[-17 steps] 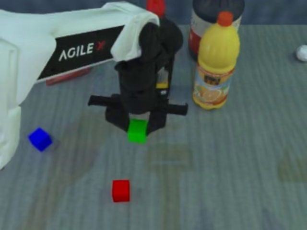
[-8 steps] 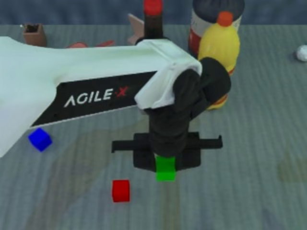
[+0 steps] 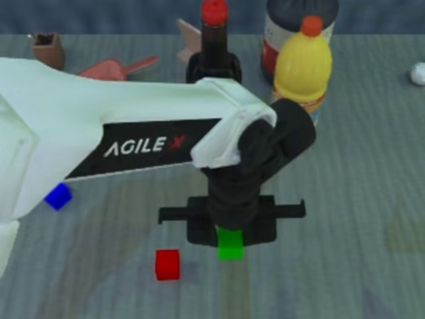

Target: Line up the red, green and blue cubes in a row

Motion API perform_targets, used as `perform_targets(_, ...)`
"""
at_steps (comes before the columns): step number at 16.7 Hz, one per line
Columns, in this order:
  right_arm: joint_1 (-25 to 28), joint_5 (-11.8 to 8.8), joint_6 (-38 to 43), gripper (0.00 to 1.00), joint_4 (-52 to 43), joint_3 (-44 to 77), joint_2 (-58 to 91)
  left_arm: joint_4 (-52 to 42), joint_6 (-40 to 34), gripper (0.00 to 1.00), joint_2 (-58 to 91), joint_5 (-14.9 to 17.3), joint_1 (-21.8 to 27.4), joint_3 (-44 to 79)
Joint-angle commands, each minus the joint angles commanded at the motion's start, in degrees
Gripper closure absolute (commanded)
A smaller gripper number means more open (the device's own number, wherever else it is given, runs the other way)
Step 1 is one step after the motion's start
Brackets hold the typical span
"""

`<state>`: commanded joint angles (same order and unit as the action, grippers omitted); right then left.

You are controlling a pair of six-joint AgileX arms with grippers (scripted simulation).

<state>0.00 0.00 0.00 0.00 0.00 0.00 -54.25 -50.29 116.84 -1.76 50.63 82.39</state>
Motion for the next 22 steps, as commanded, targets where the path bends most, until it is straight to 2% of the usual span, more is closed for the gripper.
perform_targets(4, 0.0, 0.0, 0.0, 0.0, 0.0, 0.0, 0.0, 7.36, -0.08, 1.0, 2.8, -0.01, 0.0, -4.51)
perform_targets(8, 0.0, 0.0, 0.0, 0.0, 0.0, 0.0, 0.0, 7.84, -0.1, 1.0, 3.07, -0.03, 0.02, -4.85)
perform_targets(21, 0.0, 0.0, 0.0, 0.0, 0.0, 0.0, 0.0, 7.84, -0.1, 0.02, 3.07, -0.03, 0.02, -4.85)
perform_targets(22, 0.0, 0.0, 0.0, 0.0, 0.0, 0.0, 0.0, 7.84, -0.1, 0.0, 3.07, -0.03, 0.02, -4.85)
